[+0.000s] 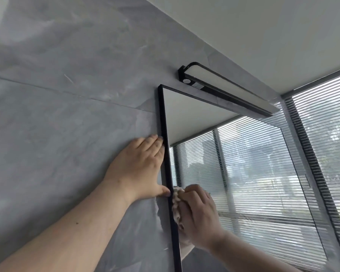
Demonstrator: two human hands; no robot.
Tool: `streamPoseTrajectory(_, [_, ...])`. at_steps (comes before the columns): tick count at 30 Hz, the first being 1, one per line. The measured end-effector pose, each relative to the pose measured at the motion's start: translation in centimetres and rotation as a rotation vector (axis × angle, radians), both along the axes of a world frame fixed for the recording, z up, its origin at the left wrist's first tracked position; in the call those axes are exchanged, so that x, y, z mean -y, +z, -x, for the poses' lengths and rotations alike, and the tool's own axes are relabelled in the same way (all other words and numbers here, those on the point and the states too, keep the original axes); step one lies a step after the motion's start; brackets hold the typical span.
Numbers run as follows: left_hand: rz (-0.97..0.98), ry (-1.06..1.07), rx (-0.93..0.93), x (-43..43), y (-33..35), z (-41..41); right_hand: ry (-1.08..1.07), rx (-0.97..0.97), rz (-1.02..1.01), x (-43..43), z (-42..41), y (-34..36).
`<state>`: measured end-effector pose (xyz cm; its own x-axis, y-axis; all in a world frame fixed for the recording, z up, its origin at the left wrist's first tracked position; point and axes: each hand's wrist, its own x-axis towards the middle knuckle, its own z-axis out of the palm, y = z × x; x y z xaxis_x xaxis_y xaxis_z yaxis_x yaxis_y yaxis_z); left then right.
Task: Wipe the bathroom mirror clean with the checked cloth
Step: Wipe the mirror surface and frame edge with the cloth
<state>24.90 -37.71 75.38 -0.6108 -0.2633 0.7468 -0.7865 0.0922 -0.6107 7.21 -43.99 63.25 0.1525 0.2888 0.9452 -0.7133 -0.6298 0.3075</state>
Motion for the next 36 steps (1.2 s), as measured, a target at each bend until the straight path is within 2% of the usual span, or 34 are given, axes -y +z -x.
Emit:
streamPoseTrajectory(7, [0.020,-0.026,-0.009,0.5,-0.1,-0.2,0.130,0.402,-0.198,0.4,-0.7,10.6])
streamPoseTrajectory(9, [0.034,-0.002,-0.002,0.4,0.0,-0.2,0.122,0.458,-0.231,0.4,-0.4,12.8])
streamPoseTrajectory(14, [0.006,0.044,0.005,-0.1,0.0,-0.1,0.107,0.380,-0.237,-0.3,-0.4,11.2])
streamPoseTrajectory(19, [-0.039,0.057,0.004,-0.6,0.4,0.1,-0.055,0.008,-0.153,-1.9,0.8,3.7])
streamPoseTrajectory(22, [-0.033,0.062,0.004,-0.4,0.4,0.2,-0.144,-0.089,-0.106,-2.1,2.0,1.5])
streamPoseTrajectory(26, [-0.023,0.050,-0.003,-0.2,0.2,0.1,-0.108,-0.023,-0.127,-2.2,1.4,3.8])
streamPoseTrajectory(32, [-0.008,0.064,0.017,-0.3,0.2,0.1,0.033,0.217,-0.307,-3.0,-1.0,12.9])
streamPoseTrajectory(36, [-0.010,0.107,0.032,-0.8,-0.1,0.0,0.030,0.277,-0.390,-3.6,-1.5,15.4])
